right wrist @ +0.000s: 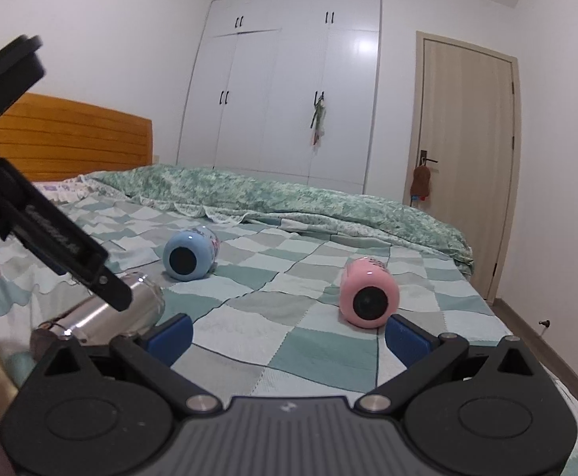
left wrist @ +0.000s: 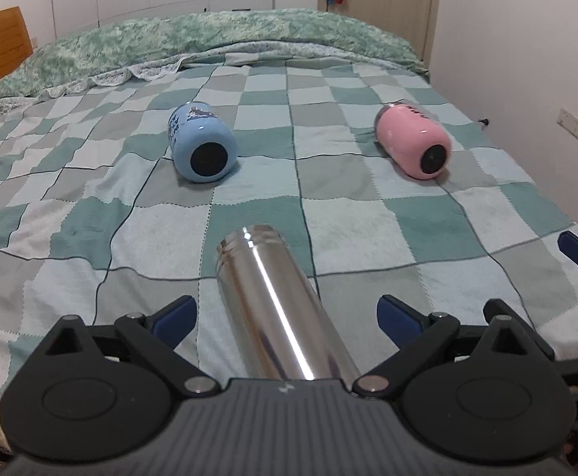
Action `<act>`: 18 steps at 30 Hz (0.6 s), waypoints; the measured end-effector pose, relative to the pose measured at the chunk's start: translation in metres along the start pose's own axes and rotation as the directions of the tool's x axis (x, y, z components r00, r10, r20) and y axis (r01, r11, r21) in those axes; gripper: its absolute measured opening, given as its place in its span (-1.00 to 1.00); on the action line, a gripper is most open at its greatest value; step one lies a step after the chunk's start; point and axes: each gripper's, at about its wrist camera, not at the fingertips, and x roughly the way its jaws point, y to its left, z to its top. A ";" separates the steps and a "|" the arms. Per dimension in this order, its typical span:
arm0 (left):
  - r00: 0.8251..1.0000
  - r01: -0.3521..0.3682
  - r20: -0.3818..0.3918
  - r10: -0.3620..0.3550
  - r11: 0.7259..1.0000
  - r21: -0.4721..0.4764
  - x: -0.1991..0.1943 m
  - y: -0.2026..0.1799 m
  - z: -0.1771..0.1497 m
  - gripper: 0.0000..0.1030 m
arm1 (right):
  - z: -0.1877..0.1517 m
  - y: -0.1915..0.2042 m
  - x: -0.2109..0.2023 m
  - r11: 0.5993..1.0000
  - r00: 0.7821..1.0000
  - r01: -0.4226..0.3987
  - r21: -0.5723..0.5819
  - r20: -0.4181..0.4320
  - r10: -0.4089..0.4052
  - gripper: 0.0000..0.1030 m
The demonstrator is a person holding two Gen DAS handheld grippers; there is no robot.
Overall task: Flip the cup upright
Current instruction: 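Move the left gripper to the lying silver thermos and close on it, then rotate the held thermos upright with the left gripper and lower it onto the quilt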
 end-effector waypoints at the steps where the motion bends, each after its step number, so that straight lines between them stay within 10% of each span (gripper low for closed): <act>1: 1.000 -0.007 -0.007 0.007 1.000 -0.002 0.005 0.000 0.001 0.91 | 0.001 0.000 0.003 1.000 1.000 -0.003 -0.001 -0.003 0.003 1.00; 10: 0.986 0.028 -0.160 -0.049 0.991 -0.134 0.062 0.020 0.000 0.39 | -0.004 0.000 0.019 0.999 0.998 -0.036 0.016 -0.045 0.037 1.00; 18: 0.993 0.120 0.021 -0.119 0.990 -0.070 0.022 0.016 -0.001 0.23 | -0.005 -0.006 0.016 0.996 0.997 -0.058 0.062 -0.037 0.060 1.00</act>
